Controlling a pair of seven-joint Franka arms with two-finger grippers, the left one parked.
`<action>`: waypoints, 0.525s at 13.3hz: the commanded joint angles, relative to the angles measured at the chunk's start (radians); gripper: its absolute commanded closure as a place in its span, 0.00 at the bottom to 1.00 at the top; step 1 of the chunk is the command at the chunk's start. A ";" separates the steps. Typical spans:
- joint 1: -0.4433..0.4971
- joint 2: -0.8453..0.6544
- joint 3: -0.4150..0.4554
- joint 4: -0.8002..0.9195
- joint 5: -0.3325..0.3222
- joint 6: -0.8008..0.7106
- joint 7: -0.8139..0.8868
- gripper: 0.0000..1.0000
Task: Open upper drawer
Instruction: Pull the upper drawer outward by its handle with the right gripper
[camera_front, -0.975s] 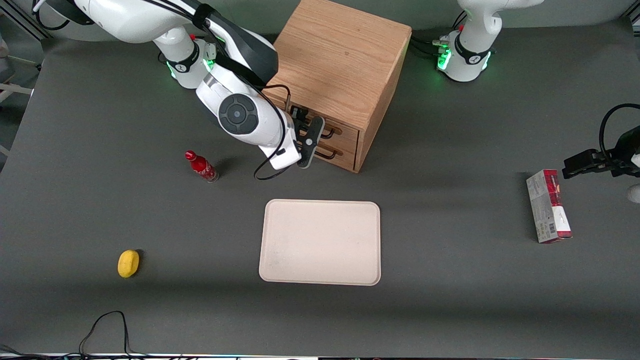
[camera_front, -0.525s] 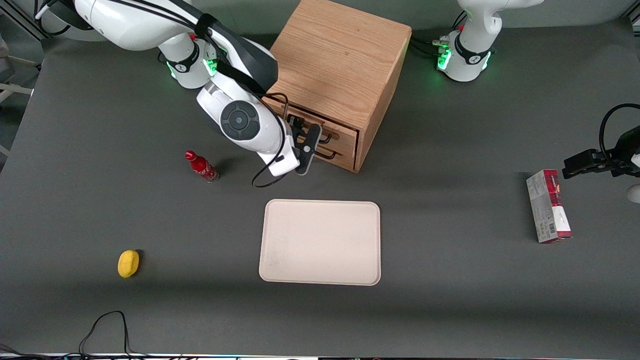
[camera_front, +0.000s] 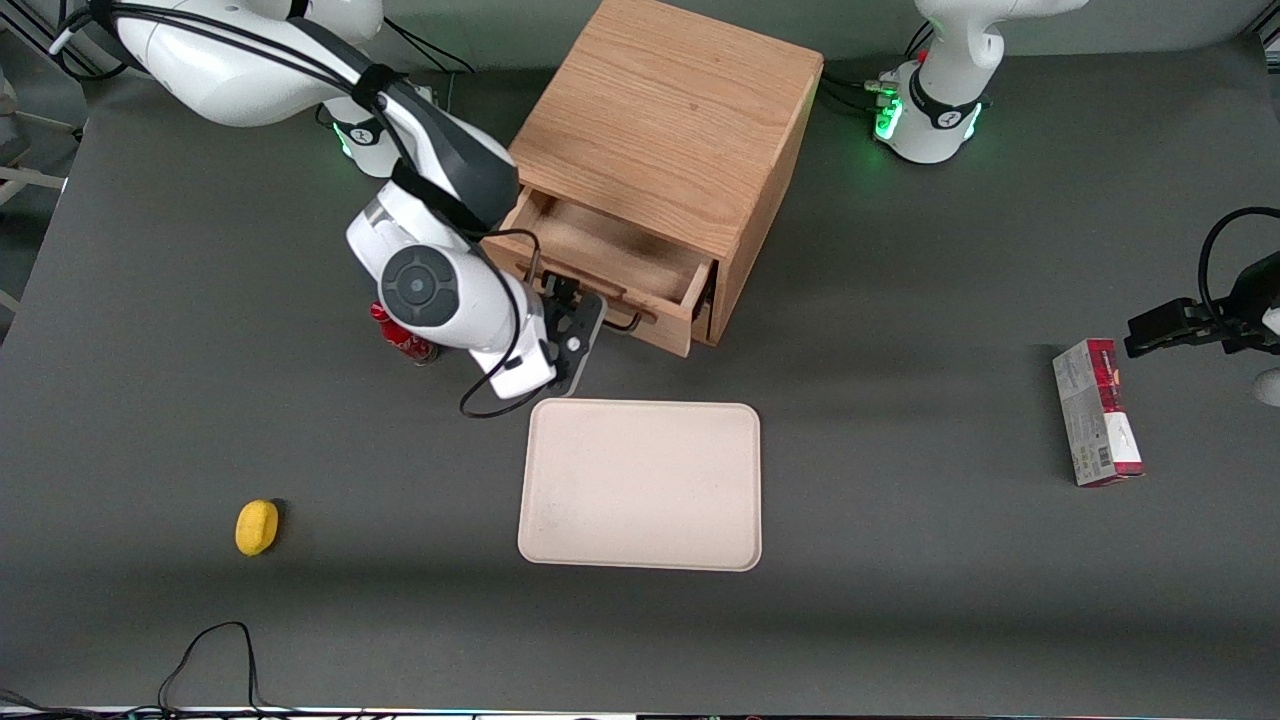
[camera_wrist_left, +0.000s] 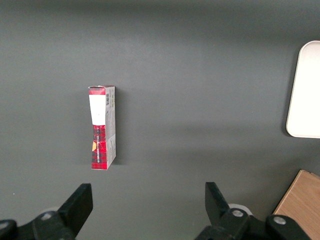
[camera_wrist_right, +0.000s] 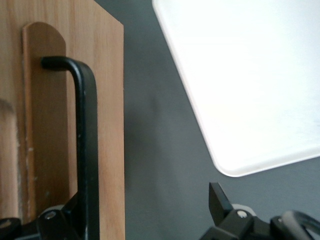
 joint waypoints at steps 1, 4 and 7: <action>-0.029 0.041 -0.007 0.084 -0.026 -0.030 -0.034 0.00; -0.029 0.078 -0.045 0.159 -0.027 -0.039 -0.048 0.00; -0.029 0.079 -0.081 0.189 -0.024 -0.039 -0.048 0.00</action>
